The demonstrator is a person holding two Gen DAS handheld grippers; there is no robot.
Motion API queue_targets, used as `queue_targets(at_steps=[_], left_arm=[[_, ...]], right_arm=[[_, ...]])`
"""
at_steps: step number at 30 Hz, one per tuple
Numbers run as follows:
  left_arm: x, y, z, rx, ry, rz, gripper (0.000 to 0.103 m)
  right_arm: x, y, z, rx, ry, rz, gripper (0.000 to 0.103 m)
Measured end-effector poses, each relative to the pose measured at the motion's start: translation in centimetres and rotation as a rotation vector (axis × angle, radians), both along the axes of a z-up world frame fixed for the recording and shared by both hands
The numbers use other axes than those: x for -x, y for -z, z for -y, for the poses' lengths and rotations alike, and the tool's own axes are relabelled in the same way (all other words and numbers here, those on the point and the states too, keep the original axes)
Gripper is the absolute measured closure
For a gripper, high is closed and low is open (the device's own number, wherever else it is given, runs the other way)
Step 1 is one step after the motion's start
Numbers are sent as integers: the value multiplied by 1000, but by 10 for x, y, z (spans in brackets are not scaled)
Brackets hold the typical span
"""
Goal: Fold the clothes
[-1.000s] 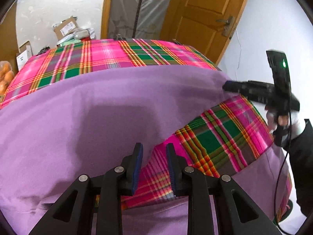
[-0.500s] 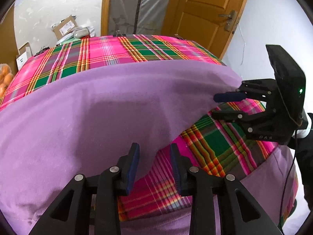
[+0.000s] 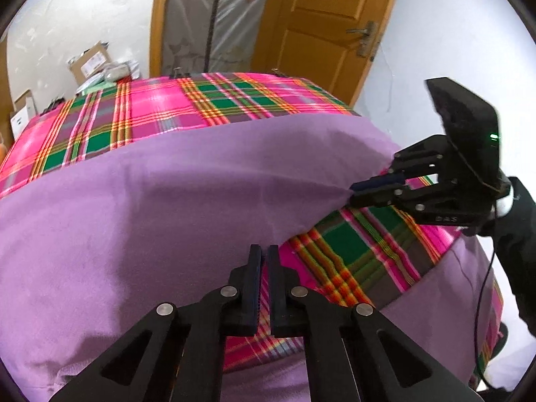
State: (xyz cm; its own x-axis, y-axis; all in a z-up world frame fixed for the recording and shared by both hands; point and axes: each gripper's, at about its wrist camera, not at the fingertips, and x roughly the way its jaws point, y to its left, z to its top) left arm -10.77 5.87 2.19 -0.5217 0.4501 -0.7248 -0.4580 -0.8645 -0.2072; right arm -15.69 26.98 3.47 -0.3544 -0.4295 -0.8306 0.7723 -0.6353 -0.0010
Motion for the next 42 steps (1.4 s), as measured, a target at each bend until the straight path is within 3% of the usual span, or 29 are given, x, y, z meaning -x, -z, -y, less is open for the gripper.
queue_targets(at_steps=[4, 7, 11, 13, 17, 21, 26, 29, 37, 42], left_arm=[[-3, -2, 6, -21, 2, 9, 100], [-2, -4, 13, -25, -35, 8, 100], [1, -6, 22, -52, -94, 18, 100], [1, -7, 23, -54, -105, 17, 99], [2, -16, 22, -65, -136, -4, 91], [6, -24, 16, -100, -154, -28, 88], [10, -26, 2, -107, -131, -26, 88], [13, -23, -1, -99, -128, -20, 88], [21, -11, 6, -73, -174, 1, 88], [28, 5, 8, -16, -196, 65, 88]], right_arm=[[1, -9, -13, 59, 47, -17, 86], [11, -13, -28, 91, 153, -39, 85], [38, -15, -69, 109, 390, -62, 82], [56, -16, -101, 137, 536, -60, 71], [86, -13, -163, 164, 761, -54, 67], [109, -2, -217, 219, 932, 10, 65], [121, 3, -232, 221, 957, 42, 66], [128, 6, -239, 217, 965, 57, 101], [138, 2, -238, 175, 993, 19, 100], [138, -3, -232, 146, 1005, -27, 97]])
